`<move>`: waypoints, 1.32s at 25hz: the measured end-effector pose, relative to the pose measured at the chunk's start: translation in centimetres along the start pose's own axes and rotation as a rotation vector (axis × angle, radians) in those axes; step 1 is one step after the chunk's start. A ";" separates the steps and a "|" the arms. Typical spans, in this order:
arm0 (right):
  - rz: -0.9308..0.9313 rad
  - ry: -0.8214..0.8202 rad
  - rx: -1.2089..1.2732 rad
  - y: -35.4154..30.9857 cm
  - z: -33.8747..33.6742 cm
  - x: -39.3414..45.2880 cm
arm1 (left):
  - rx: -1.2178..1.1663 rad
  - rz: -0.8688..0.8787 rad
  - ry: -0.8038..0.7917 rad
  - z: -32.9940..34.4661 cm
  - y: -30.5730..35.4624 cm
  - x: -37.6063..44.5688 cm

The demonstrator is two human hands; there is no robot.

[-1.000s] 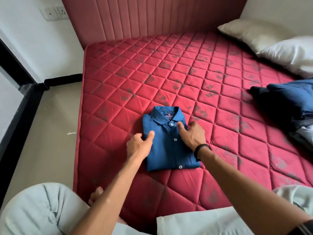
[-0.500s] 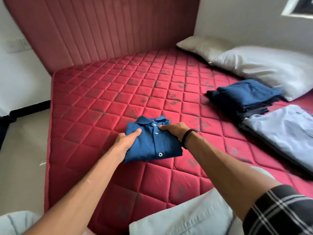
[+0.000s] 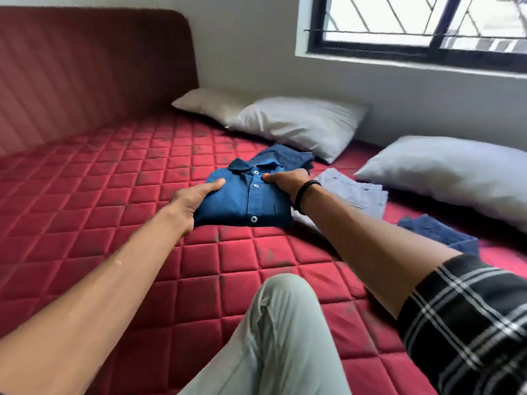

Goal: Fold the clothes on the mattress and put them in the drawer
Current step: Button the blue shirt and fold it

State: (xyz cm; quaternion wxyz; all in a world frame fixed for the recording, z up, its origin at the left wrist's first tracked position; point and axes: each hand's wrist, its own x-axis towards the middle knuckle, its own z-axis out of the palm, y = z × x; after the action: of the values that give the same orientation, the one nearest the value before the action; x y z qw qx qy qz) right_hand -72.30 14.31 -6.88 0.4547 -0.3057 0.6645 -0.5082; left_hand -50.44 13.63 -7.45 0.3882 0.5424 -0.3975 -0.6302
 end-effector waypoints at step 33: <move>-0.038 0.613 -0.016 16.9 -39.8 -7.5 | 0.496 0.248 -0.512 34.5 -17.0 -4.7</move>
State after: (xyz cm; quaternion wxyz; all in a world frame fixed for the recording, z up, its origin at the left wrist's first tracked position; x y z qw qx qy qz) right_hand -104.74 41.63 -18.00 0.2212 -0.1542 0.7688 -0.5799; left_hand -85.12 27.21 -18.08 0.2065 0.3928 -0.6846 -0.5782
